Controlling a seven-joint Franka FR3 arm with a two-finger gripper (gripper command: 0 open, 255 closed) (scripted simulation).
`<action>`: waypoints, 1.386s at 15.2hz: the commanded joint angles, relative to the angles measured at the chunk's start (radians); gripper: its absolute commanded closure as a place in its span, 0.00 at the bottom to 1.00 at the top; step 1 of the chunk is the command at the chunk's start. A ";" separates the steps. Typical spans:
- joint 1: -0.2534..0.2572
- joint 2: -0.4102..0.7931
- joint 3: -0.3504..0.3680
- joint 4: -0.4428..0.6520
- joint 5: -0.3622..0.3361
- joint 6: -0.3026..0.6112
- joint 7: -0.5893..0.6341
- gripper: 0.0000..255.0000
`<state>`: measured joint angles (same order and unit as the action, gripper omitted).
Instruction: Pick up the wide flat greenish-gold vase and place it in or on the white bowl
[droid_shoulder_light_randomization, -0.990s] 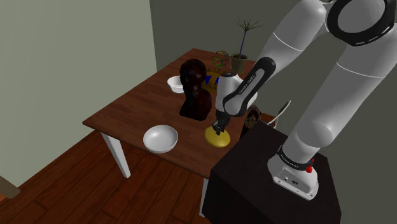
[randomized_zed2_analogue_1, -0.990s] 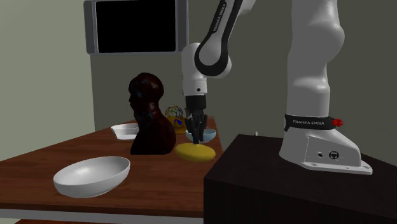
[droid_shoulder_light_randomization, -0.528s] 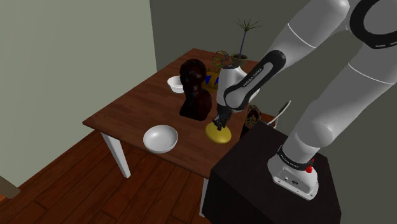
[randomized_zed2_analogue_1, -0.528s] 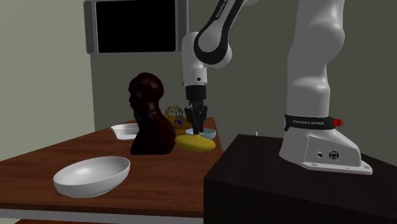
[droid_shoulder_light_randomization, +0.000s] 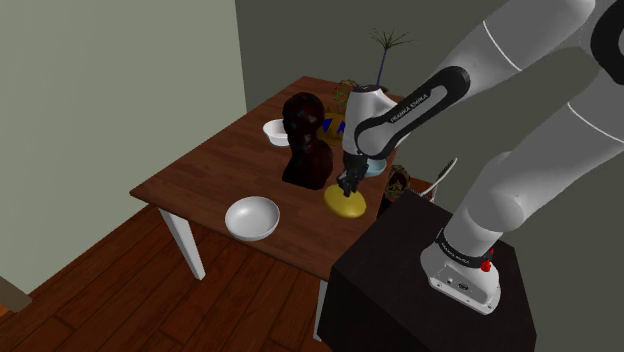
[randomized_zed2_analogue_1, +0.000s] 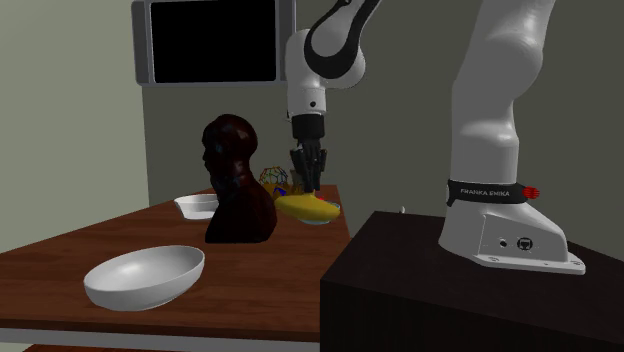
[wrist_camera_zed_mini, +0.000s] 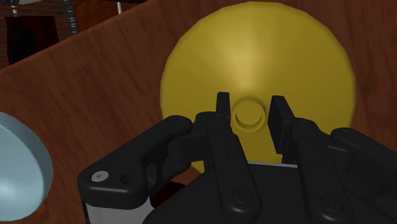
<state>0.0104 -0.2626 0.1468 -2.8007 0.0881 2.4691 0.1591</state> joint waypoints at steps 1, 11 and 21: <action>0.000 -0.019 -0.002 0.004 0.000 -0.024 -0.003 1.00; 0.054 0.255 0.100 0.365 -0.046 -0.107 0.200 1.00; 0.135 0.549 0.135 0.805 -0.143 -0.262 0.372 1.00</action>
<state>0.1347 0.2575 0.2792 -2.0500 -0.0456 2.2336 0.5149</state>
